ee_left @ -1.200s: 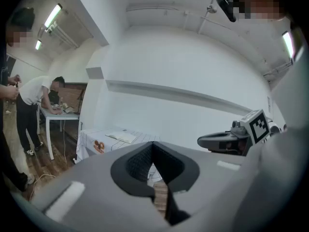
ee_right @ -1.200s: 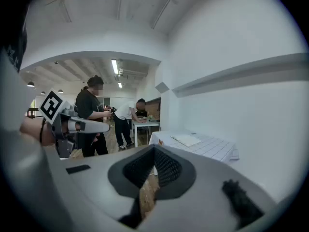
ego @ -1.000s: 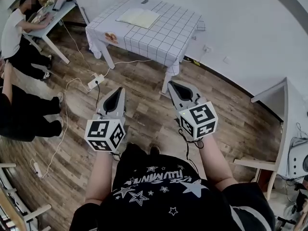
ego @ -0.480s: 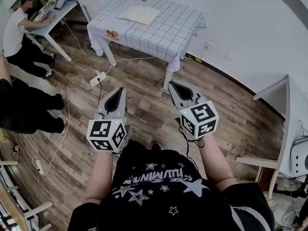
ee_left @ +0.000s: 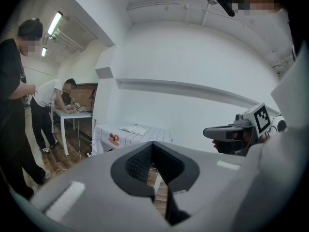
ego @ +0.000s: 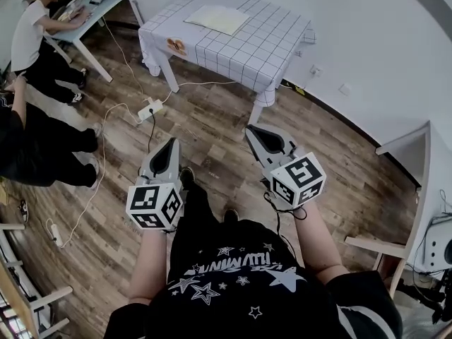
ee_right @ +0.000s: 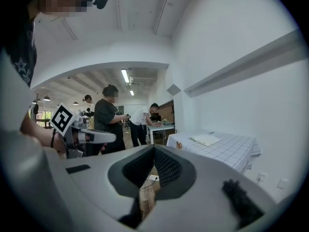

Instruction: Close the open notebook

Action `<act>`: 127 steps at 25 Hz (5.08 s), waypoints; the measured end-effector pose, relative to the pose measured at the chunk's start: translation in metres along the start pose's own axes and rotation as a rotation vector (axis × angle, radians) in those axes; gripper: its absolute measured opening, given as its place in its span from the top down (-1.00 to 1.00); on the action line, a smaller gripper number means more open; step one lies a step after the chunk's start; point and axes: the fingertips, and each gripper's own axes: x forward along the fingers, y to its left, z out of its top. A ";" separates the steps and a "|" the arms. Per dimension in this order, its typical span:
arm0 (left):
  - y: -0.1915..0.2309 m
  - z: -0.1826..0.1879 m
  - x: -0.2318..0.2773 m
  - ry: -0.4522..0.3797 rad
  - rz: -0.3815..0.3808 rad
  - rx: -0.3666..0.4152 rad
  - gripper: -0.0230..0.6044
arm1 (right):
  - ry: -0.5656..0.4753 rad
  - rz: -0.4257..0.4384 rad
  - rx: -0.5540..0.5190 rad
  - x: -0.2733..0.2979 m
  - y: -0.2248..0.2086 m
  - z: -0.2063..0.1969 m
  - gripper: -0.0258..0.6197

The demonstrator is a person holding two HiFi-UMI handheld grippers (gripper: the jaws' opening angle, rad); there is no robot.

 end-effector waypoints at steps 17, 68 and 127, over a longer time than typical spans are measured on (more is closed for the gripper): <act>0.099 0.027 0.082 -0.009 0.000 -0.020 0.90 | 0.049 -0.068 0.004 0.112 -0.061 0.015 0.87; 0.342 0.108 0.331 0.060 -0.020 -0.018 0.90 | 0.069 -0.130 0.053 0.448 -0.227 0.065 0.87; 0.415 0.159 0.633 0.219 -0.550 0.114 0.90 | 0.193 -0.534 0.280 0.623 -0.377 0.041 0.87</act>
